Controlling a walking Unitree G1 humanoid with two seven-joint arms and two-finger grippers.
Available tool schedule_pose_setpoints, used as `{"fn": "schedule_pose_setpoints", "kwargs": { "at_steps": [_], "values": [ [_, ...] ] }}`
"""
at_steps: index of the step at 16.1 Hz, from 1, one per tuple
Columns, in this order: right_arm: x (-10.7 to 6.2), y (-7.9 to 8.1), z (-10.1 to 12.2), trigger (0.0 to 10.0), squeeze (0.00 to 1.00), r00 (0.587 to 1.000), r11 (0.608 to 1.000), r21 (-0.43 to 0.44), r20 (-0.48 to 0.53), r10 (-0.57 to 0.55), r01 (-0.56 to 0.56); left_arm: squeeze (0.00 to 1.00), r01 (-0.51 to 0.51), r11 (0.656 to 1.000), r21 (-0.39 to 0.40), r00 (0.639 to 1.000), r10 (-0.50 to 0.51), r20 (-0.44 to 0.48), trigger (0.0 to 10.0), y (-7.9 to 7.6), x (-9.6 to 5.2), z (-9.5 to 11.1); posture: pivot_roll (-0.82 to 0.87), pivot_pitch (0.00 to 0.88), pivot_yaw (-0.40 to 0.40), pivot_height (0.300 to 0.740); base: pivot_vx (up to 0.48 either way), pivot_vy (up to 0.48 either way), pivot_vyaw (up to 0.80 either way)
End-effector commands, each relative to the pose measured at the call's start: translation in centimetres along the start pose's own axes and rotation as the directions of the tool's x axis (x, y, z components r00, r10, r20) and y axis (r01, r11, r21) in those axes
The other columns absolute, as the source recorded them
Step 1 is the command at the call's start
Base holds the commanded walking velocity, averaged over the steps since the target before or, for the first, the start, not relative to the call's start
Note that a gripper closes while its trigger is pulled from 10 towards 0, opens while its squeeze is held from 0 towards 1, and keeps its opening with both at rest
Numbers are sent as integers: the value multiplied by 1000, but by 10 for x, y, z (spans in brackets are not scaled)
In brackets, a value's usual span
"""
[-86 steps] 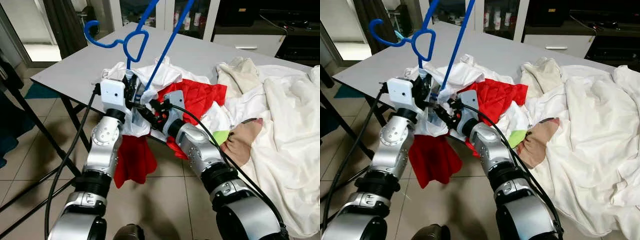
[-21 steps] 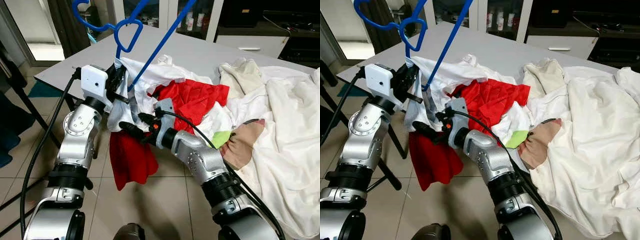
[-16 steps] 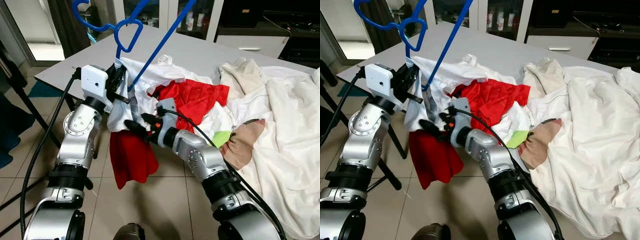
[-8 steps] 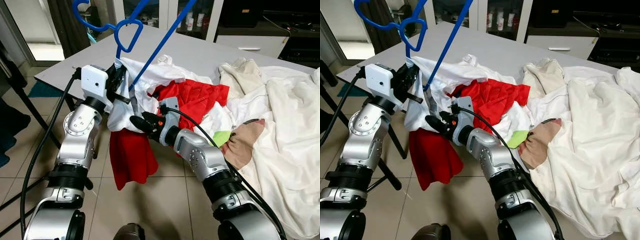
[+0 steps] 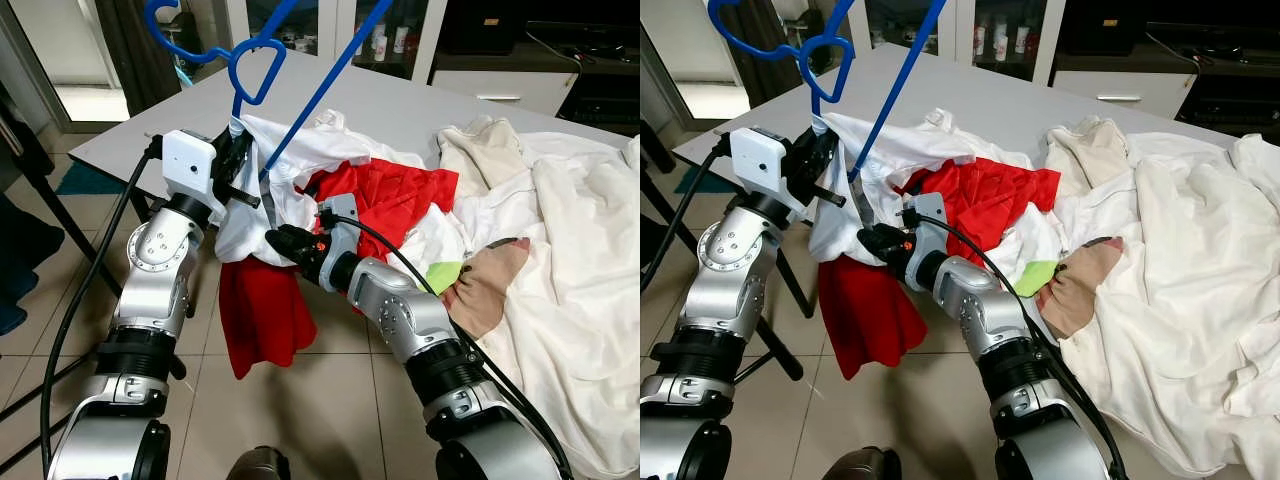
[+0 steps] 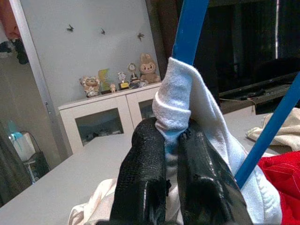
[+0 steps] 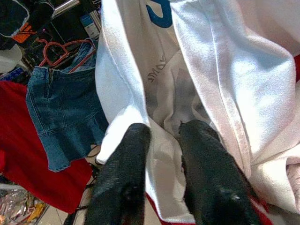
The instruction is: Hang hanger
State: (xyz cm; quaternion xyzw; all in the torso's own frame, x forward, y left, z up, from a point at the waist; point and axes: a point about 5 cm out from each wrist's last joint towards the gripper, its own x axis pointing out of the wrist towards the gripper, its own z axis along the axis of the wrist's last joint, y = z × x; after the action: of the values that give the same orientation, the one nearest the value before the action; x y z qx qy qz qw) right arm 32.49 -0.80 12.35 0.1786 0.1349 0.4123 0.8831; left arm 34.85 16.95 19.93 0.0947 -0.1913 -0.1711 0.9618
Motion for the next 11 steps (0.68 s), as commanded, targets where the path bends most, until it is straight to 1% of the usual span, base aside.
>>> {"fn": "schedule_pose_setpoints", "kwargs": {
  "at_steps": [1, 2, 3, 4, 7, 10, 11],
  "values": [
    [18, 25, 13, 0, 0, 996, 997, 7, 45, 74, -74, 0, 5, 1000, 7, 999, -5, 32, 10000, 0, 6, 8, 191, 11, 32, 740, 0, 0, 0],
    [10, 11, 24, 0, 0, 993, 999, 41, 117, 12, -17, 0, 0, 1000, 14, 999, -1, 32, 10000, 3, 6, 9, 182, 8, 48, 740, 0, 0, 0],
    [-3, -5, 39, 0, 0, 978, 996, 79, 201, -63, 48, 0, -6, 1000, 23, 999, 5, 32, 10000, 8, 7, 10, 182, 8, 48, 740, 0, 0, 0],
    [-7, -10, 44, 0, 0, 970, 994, 88, 226, -89, 71, 0, -8, 1000, 25, 999, 7, 33, 10000, 9, 7, 11, 182, 8, 48, 740, 0, 0, 0],
    [-17, -23, 58, 0, 0, 950, 988, 97, 276, -144, 121, 0, -13, 999, 30, 999, 12, 31, 10000, 11, 6, 11, 182, 8, 47, 740, 0, 0, 0],
    [-20, -24, 58, 0, 0, 950, 989, 89, 280, -139, 118, 0, -12, 1000, 28, 999, 11, 30, 10000, 10, 6, 10, 182, 8, 47, 740, 0, 0, 0],
    [-21, -21, 57, 0, 0, 953, 993, 73, 281, -113, 96, 0, -10, 1000, 26, 1000, 9, 29, 10000, 9, 6, 9, 183, 8, 48, 740, 0, 0, 0]
  ]
}}
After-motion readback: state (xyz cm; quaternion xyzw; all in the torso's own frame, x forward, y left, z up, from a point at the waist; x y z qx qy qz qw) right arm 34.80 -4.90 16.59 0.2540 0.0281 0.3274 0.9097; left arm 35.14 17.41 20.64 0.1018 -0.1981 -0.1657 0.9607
